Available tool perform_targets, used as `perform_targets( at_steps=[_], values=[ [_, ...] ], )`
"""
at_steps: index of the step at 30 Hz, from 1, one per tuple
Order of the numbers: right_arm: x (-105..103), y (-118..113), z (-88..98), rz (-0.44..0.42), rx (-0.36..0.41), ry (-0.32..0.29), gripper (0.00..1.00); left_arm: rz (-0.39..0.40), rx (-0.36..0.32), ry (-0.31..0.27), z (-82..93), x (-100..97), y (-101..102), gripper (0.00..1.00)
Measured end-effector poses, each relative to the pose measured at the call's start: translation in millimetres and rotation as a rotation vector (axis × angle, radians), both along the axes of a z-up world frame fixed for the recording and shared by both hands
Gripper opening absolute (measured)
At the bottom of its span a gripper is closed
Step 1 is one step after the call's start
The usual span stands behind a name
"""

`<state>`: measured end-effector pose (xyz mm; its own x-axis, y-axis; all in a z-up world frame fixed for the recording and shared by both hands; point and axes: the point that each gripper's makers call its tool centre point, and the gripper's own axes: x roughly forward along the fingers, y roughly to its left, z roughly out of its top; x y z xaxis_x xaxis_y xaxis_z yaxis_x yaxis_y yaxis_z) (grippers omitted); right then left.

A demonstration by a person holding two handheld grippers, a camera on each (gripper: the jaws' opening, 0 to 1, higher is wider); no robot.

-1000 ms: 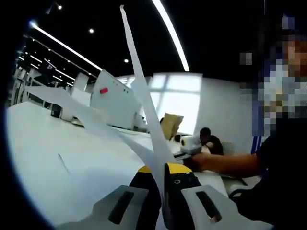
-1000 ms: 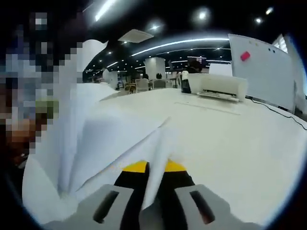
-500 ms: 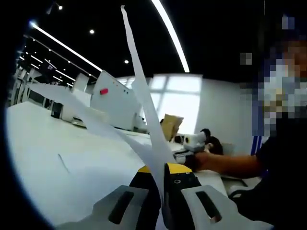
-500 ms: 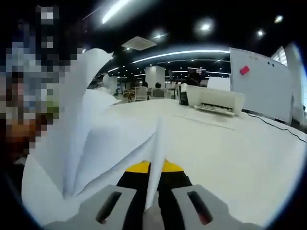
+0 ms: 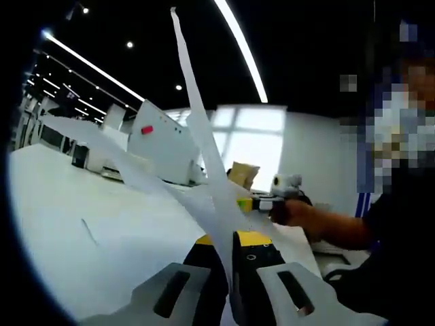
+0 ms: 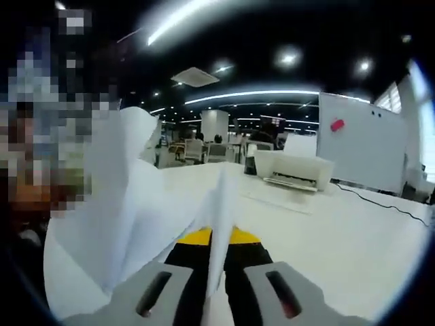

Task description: Organize the stack of printing papers by aligning and flattening the scattered papers on the table

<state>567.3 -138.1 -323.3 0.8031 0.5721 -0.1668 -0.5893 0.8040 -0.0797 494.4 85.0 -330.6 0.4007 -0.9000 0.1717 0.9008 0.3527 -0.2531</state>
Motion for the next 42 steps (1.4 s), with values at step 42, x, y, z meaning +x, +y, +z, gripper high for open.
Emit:
perform_targets(
  at_steps=[42],
  values=[
    [-75.4, -16.7, 183.5, 0.046, 0.040, -0.353, 0.01, 0.003, 0.004, -0.005, -0.8, 1.2, 0.4, 0.06]
  ],
)
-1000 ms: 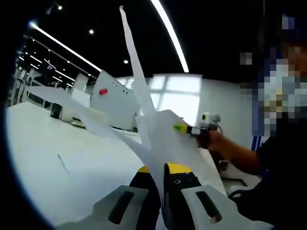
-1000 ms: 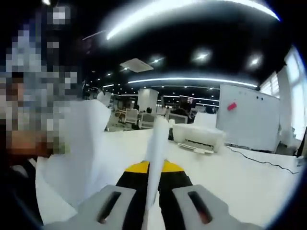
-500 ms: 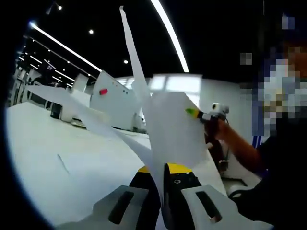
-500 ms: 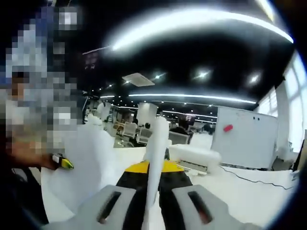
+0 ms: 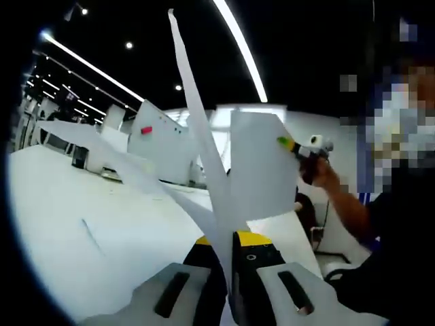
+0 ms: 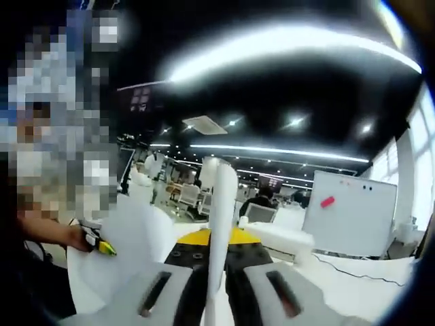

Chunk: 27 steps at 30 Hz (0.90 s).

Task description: Organize the stack of printing papers by aligning and flattening the scattered papers on the table

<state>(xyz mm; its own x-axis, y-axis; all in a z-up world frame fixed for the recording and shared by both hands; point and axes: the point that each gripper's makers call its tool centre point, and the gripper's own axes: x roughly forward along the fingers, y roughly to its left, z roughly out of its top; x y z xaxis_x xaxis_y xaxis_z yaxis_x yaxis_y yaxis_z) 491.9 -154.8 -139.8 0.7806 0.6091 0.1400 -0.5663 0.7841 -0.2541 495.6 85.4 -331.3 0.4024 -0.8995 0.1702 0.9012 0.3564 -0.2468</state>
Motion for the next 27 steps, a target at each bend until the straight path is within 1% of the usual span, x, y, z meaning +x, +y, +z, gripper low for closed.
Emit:
perform_targets(
  at_steps=[5, 6, 8, 15, 20, 27],
  values=[
    [-4.7, 4.3, 4.6, 0.022, 0.002, -0.004, 0.02, 0.000, 0.000, 0.000, 0.0, 0.0, 0.0, 0.06],
    [-11.2, 10.6, 10.6, 0.049, 0.007, -0.006, 0.02, 0.001, 0.000, 0.000, 0.0, 0.3, 0.0, 0.06],
    [-15.4, 14.3, 13.9, 0.064, 0.008, -0.008, 0.02, 0.001, 0.001, -0.001, 0.0, 0.2, 0.0, 0.06],
    [-24.6, 19.7, 21.4, 0.093, 0.024, -0.008, 0.02, 0.003, 0.002, -0.001, -0.2, 0.6, 0.4, 0.06],
    [-34.4, 26.8, 28.5, 0.131, 0.044, -0.011, 0.02, 0.004, 0.005, -0.002, -0.4, 1.0, 0.1, 0.06],
    [-48.9, 35.8, 36.3, 0.183, 0.065, 0.003, 0.02, 0.005, 0.006, -0.003, -0.4, 1.0, 0.0, 0.06]
  ],
)
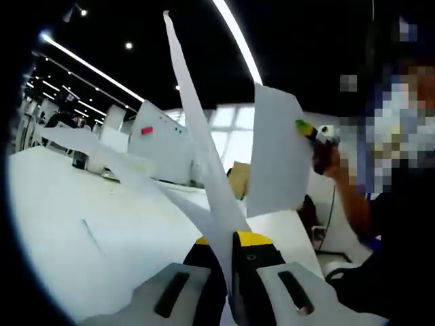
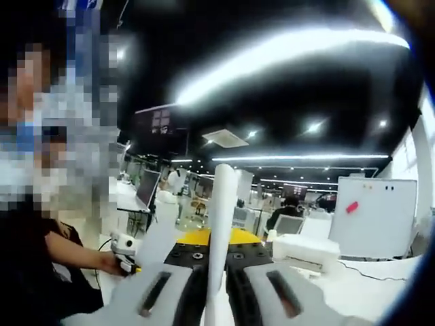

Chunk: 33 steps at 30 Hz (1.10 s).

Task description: Organize the stack of printing papers by aligning and flattening the scattered papers on the table

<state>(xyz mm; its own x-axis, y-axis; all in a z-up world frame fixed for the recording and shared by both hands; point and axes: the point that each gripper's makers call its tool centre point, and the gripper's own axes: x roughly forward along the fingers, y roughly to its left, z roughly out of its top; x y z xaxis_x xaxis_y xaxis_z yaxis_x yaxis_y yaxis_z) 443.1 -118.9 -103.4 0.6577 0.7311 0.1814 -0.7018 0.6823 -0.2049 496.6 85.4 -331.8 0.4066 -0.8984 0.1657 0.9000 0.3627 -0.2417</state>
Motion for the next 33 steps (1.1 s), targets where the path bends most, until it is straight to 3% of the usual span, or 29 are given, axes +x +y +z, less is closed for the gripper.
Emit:
perform_targets(
  at_steps=[7, 13, 24, 33],
  values=[
    [-13.9, 11.0, 6.3, 0.077, 0.020, 0.011, 0.02, 0.000, 0.001, -0.001, -0.2, -0.3, -0.3, 0.06],
    [-9.5, 22.7, -5.3, 0.139, 0.037, 0.087, 0.02, -0.001, 0.002, -0.004, -0.3, -0.7, -0.6, 0.06],
    [25.1, 47.3, -43.6, 0.197, 0.033, 0.213, 0.02, -0.014, -0.002, -0.013, 0.9, -3.1, -2.2, 0.06],
    [54.8, 67.9, -59.8, 0.233, 0.035, 0.281, 0.02, -0.016, -0.003, -0.014, 1.2, -3.5, -2.0, 0.06]
  ],
)
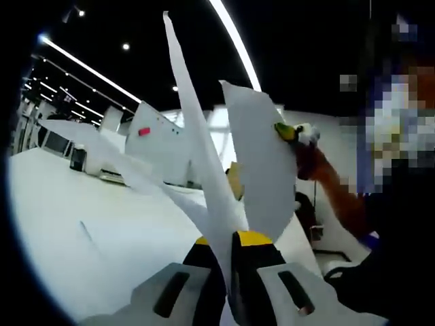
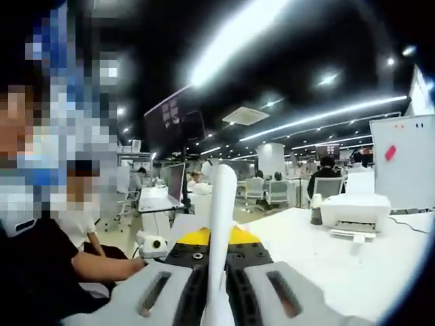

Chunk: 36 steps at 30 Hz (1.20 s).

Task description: Organize the stack of printing papers by aligning and flattening the scattered papers on the table

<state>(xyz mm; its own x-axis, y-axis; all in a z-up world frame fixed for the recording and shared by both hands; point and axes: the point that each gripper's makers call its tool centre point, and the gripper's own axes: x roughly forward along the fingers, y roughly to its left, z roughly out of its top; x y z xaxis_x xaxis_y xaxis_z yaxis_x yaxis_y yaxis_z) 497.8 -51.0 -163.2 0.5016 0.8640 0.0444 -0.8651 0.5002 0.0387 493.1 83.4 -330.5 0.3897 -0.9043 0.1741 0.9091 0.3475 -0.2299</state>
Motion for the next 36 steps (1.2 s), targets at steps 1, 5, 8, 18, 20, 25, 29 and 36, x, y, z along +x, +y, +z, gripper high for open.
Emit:
perform_targets(
  at_steps=[1, 5, 8, 18, 20, 25, 29, 36],
  values=[
    [1.6, 1.1, -1.4, 0.002, -0.003, 0.002, 0.02, 0.000, 0.000, 0.000, 0.0, 0.0, 0.1, 0.06],
    [10.7, 4.5, -12.1, 0.006, -0.018, 0.025, 0.02, -0.003, -0.003, 0.004, 0.4, -0.4, 0.1, 0.06],
    [15.3, 5.7, -19.6, 0.008, -0.024, 0.040, 0.02, -0.006, -0.007, 0.007, 0.6, -0.7, 0.1, 0.06],
    [31.7, 10.4, -35.8, 0.003, -0.048, 0.056, 0.02, -0.019, -0.021, 0.023, 1.7, -1.5, 0.2, 0.06],
    [34.0, 12.8, -39.2, 0.005, -0.053, 0.059, 0.02, -0.019, -0.022, 0.026, 1.7, -1.2, 0.3, 0.06],
    [40.6, 16.9, -51.9, 0.001, -0.066, 0.077, 0.01, -0.024, -0.032, 0.039, 2.4, -0.9, 1.0, 0.06],
    [42.6, 17.6, -56.3, -0.007, -0.063, 0.083, 0.01, -0.032, -0.045, 0.051, 3.7, -1.3, 1.4, 0.07],
    [48.1, 20.6, -63.3, -0.009, -0.063, 0.097, 0.01, -0.044, -0.066, 0.071, 5.8, -1.2, 2.1, 0.07]
  ],
)
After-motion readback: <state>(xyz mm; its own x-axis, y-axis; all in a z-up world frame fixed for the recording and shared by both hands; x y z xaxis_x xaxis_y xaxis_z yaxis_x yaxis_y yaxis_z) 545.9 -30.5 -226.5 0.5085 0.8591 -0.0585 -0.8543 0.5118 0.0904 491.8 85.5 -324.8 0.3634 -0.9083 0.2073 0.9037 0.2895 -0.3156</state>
